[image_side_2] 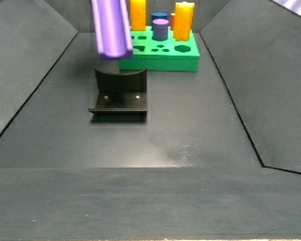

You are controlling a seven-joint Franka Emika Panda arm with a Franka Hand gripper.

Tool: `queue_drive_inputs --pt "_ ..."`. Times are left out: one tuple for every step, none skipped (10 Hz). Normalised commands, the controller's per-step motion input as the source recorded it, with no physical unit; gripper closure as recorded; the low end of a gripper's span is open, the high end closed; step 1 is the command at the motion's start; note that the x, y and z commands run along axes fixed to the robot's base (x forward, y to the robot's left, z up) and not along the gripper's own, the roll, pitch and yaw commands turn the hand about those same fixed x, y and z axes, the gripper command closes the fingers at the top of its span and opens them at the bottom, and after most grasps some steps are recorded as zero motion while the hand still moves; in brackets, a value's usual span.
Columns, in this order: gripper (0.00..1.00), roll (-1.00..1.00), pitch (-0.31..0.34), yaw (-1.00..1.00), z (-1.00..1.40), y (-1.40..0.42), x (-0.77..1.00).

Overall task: Pick up the arch object. Move up. Place the arch object on the fixture. Regrasp the arch object. Move to above the board. Insert the arch object.
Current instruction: Move to above the board.

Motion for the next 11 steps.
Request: queue_drive_inputs --pt "1.0 -0.01 0.012 0.03 1.0 -0.04 0.07" --pt "1.0 -0.01 0.044 0.02 0.93 -0.04 0.07" --pt "1.0 -0.02 0.071 0.01 0.76 -0.03 0.06" --pt "1.0 -0.02 0.108 0.02 0.55 -0.03 0.04" --pt "1.0 -0.02 0.119 0.02 0.44 -0.03 0.04" --pt "1.0 -0.03 0.138 0.05 0.23 -0.02 0.03" --pt "1.0 -1.0 -0.075 -0.13 0.31 -1.0 -0.76" --pt "1.0 -1.0 -0.091 -0.13 0.32 -1.0 -0.77" --pt "1.0 -1.0 -0.103 -0.13 0.34 -1.0 -0.82" --pt "1.0 -1.0 -0.114 -0.13 0.32 -1.0 -0.88" --pt "1.0 -1.0 -0.115 -0.14 0.33 -1.0 -0.89"
